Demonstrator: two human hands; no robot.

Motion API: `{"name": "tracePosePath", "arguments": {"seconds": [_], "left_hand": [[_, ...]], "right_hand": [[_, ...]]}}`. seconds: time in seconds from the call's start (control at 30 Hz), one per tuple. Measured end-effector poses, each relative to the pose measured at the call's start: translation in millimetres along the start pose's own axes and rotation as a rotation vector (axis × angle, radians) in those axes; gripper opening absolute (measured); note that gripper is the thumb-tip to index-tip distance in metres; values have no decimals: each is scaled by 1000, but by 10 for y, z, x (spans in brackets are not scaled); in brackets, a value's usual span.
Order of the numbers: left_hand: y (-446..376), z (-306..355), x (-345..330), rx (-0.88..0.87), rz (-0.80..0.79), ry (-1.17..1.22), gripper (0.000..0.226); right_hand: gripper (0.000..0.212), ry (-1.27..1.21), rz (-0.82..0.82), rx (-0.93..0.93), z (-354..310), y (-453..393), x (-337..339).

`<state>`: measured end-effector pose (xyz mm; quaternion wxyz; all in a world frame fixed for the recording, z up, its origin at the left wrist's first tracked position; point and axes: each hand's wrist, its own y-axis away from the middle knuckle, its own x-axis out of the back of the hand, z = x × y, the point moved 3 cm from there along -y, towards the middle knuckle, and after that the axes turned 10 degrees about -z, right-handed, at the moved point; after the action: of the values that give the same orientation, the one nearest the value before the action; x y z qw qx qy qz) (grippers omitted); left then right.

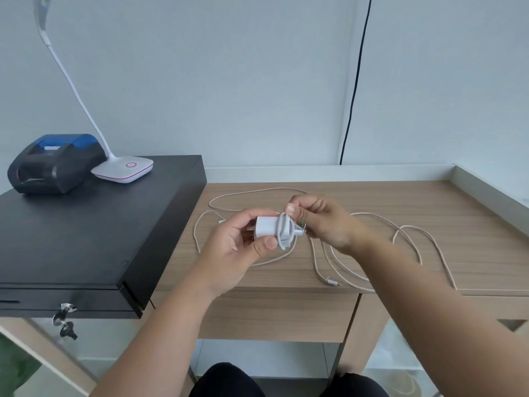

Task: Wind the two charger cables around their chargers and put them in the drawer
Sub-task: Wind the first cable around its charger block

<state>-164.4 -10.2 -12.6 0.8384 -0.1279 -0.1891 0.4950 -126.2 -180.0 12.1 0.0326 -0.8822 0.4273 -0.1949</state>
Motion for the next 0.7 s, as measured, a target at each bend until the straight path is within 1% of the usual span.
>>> {"name": "tracePosePath", "arguments": {"seconds": [0.03, 0.13, 0.17, 0.2, 0.23, 0.3, 0.43, 0.5, 0.63, 0.7], "left_hand": [[-5, -3, -9, -24, 23, 53, 37], [-47, -47, -12, -45, 135, 147, 50], [-66, -65, -6, -39, 182, 184, 48], [-86, -88, 3, -30, 230, 232, 41], [-112, -111, 9, -16, 276, 267, 34], [-152, -137, 18, 15, 342, 257, 28], [-193, -198, 54, 95, 408, 103, 21], [-183, -256, 84, 111, 420, -41, 22], [-143, -311, 103, 154, 381, -476, 28], [-123, -287, 92, 175, 334, -551, 29]], "right_hand": [[36, -26, 9, 0, 66, -10, -40], [34, -97, 55, -34, 270, -18, -128], [33, -79, 74, -60, 321, -13, -166], [33, -24, 82, -80, 360, -4, -208], [32, 89, 84, -96, 370, 12, -254], [30, 368, 79, -121, 364, 40, -323], [18, 718, 36, -111, 232, 111, -381], [15, 861, 8, -109, 162, 141, -347], [14, 1017, 18, -108, -40, 154, -161], [15, 1053, 25, -74, -139, 121, -67]]}}
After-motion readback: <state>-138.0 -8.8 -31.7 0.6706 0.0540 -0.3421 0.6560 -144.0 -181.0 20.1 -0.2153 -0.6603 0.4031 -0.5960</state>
